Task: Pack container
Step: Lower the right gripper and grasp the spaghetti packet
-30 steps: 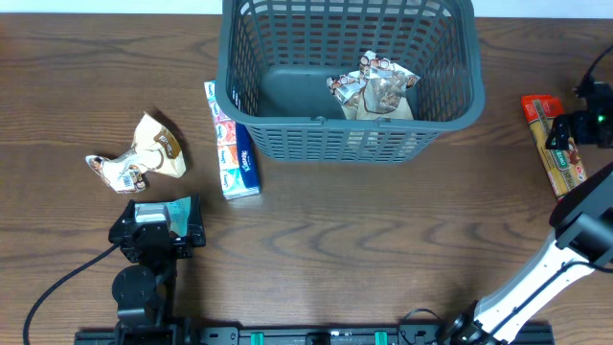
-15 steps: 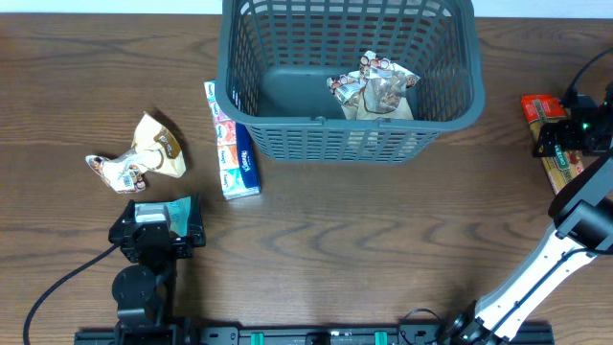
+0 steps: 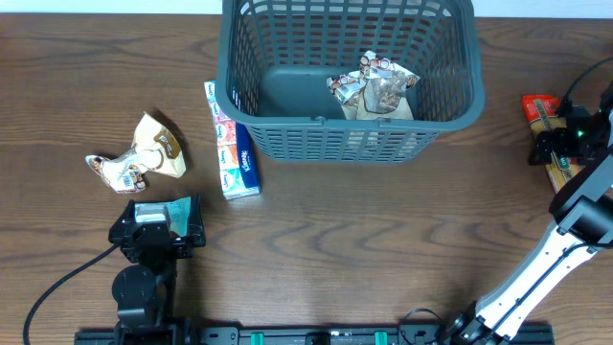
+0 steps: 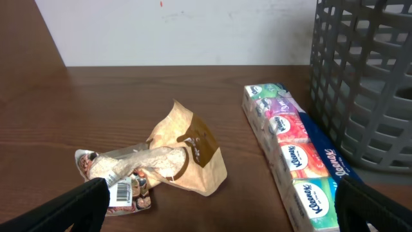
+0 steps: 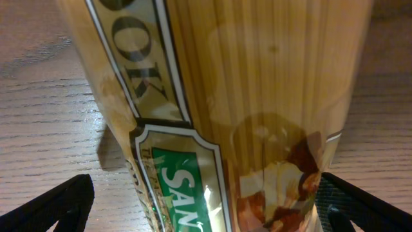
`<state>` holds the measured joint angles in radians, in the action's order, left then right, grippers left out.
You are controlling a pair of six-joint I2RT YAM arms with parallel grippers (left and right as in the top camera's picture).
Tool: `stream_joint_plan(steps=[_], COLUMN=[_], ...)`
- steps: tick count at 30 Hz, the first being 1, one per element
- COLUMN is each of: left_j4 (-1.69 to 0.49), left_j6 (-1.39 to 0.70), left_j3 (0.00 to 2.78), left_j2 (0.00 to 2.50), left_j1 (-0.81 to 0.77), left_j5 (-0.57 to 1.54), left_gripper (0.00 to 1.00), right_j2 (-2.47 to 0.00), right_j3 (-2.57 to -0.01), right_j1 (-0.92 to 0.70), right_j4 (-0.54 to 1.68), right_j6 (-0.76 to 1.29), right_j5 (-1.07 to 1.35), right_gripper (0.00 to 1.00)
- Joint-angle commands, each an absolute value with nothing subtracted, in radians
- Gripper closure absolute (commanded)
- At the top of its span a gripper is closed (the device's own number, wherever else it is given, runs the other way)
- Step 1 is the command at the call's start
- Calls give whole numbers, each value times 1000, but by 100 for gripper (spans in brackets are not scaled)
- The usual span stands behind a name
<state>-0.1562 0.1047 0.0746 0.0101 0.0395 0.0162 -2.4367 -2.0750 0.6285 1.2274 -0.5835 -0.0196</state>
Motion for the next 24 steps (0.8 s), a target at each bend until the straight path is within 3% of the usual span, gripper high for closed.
stream_joint_plan(steps=[1,24], left_j4=[-167,-167], left_j6=[99,99], left_j3=[48,48], left_j2=[3,3], left_j1=[45,45], left_j5=[19,19], left_gripper=[1,1], right_j2=[-2460,-2467], right_j3=[-2075,-2074], right_j1=[631,675], right_j4=[1227,1215], right_j6=[-577,-553], right_j5=[9,31], right_gripper=[1,1])
